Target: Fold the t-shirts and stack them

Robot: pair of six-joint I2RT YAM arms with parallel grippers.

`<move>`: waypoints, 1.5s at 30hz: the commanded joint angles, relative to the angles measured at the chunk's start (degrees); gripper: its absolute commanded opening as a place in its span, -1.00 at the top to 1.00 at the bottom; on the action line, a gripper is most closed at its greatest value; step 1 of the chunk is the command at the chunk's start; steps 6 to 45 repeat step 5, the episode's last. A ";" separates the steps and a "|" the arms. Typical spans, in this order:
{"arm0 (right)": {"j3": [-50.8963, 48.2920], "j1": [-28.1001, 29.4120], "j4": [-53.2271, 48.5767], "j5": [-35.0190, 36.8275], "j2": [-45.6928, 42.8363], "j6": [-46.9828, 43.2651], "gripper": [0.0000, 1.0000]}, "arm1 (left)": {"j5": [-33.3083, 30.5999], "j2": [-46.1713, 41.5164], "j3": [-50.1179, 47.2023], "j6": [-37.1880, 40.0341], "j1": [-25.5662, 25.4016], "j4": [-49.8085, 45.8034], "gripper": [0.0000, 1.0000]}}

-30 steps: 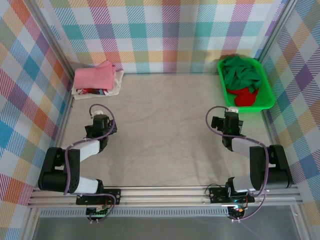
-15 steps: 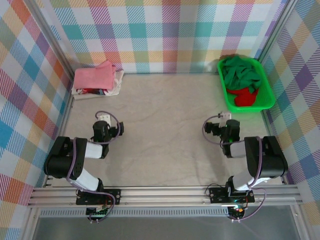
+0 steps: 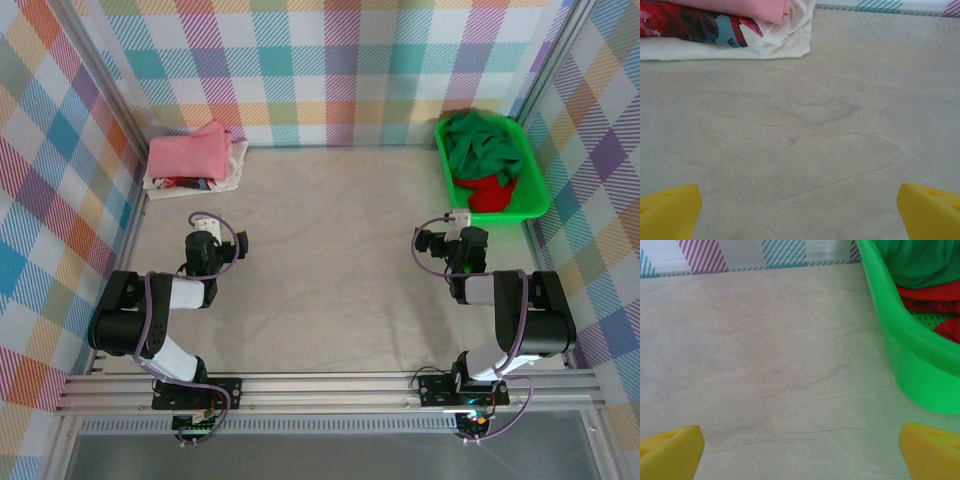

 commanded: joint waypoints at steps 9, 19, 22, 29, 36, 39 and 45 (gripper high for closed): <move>0.27 0.24 0.19 -1.45 -0.12 0.01 -0.99 | 0.58 0.06 -0.06 0.37 0.45 -0.18 -1.00; 0.27 0.24 0.19 -1.45 -0.12 0.01 -0.99 | 0.58 0.06 -0.06 0.37 0.45 -0.18 -1.00; 0.27 0.24 0.19 -1.45 -0.12 0.01 -0.99 | 0.58 0.06 -0.06 0.37 0.45 -0.18 -1.00; 0.27 0.24 0.19 -1.45 -0.12 0.01 -0.99 | 0.58 0.06 -0.06 0.37 0.45 -0.18 -1.00; 0.27 0.24 0.19 -1.45 -0.12 0.01 -0.99 | 0.58 0.06 -0.06 0.37 0.45 -0.18 -1.00; 0.27 0.24 0.19 -1.45 -0.12 0.01 -0.99 | 0.58 0.06 -0.06 0.37 0.45 -0.18 -1.00; 0.27 0.24 0.19 -1.45 -0.12 0.01 -0.99 | 0.58 0.06 -0.06 0.37 0.45 -0.18 -1.00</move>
